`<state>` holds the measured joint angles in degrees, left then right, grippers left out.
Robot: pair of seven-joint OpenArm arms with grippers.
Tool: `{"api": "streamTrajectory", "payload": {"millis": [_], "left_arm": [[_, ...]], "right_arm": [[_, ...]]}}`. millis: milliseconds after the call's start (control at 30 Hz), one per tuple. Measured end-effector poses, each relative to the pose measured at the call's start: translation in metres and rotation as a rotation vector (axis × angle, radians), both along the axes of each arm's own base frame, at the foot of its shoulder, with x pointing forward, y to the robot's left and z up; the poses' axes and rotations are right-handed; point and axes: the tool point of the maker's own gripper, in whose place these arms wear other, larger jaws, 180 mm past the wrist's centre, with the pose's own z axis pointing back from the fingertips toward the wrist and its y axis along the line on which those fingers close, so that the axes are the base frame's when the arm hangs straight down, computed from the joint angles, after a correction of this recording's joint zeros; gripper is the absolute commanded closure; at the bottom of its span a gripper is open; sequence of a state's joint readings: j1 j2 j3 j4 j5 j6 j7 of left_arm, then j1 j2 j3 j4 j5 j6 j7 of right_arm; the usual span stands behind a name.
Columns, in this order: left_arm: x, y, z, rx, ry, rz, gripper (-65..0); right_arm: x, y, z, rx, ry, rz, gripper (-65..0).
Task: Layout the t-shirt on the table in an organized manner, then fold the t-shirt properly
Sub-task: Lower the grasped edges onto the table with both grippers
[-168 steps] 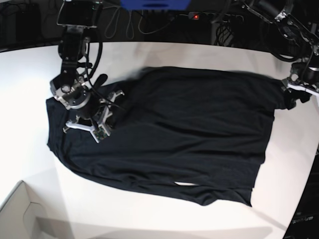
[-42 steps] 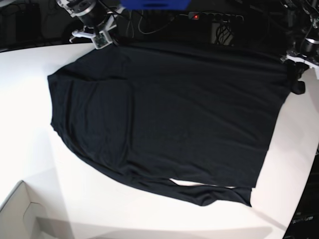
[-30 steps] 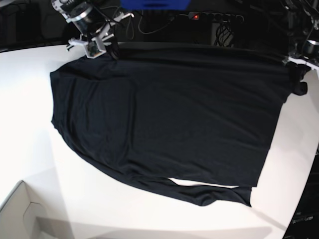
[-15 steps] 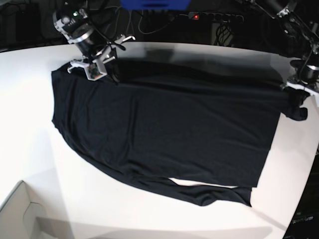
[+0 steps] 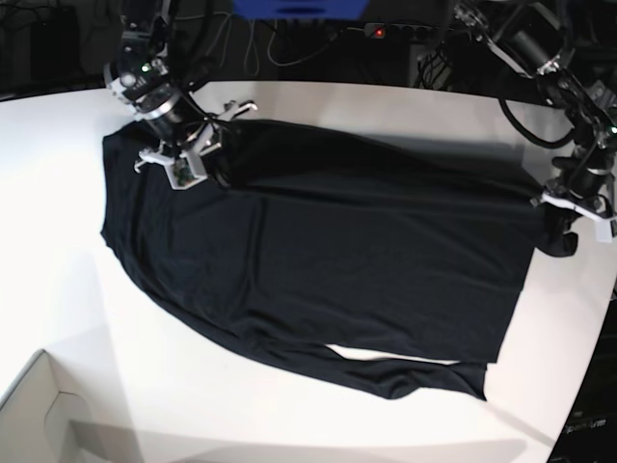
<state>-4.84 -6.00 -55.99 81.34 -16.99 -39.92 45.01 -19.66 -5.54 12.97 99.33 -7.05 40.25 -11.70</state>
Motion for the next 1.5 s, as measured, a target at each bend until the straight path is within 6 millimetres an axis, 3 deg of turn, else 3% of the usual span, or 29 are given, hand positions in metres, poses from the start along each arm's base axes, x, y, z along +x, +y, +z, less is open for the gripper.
{"api": "streamTrajectory", "payload": {"millis": [267, 433, 867, 1033, 1167, 1300, 1500], "left_arm": [[0.021, -0.002, 0.001, -0.006, -0.003, -0.005, -0.3], [0.022, -0.005, -0.014, -0.048, 0.026, -0.004, -0.3], [0.051, -0.029, -0.020, -0.075, 0.045, -0.099, -0.4], [0.055, -0.026, -0.020, -0.081, 0.046, -0.100, -0.6], [0.060, -0.026, -0.023, -0.073, 0.072, -0.130, -7.2], [0.062, -0.026, -0.023, -0.076, 0.067, -0.130, -22.7], [0.043, -0.022, -0.027, -0.051, 0.091, -0.124, -24.3]], "right_arm": [[0.009, -0.002, -0.009, 0.001, 0.015, 0.005, 0.0], [0.015, -0.003, -0.007, -0.001, 0.004, 0.005, 0.0], [0.033, -0.012, -0.015, -0.062, 0.066, 0.010, 0.0], [0.033, -0.014, -0.015, -0.069, 0.067, 0.015, 0.0], [0.033, -0.017, -0.016, -0.076, 0.068, 0.013, 0.0], [0.030, -0.020, -0.018, -0.086, 0.075, 0.018, -10.7], [0.020, -0.027, -0.020, -0.116, 0.091, 0.020, -27.6]]}}
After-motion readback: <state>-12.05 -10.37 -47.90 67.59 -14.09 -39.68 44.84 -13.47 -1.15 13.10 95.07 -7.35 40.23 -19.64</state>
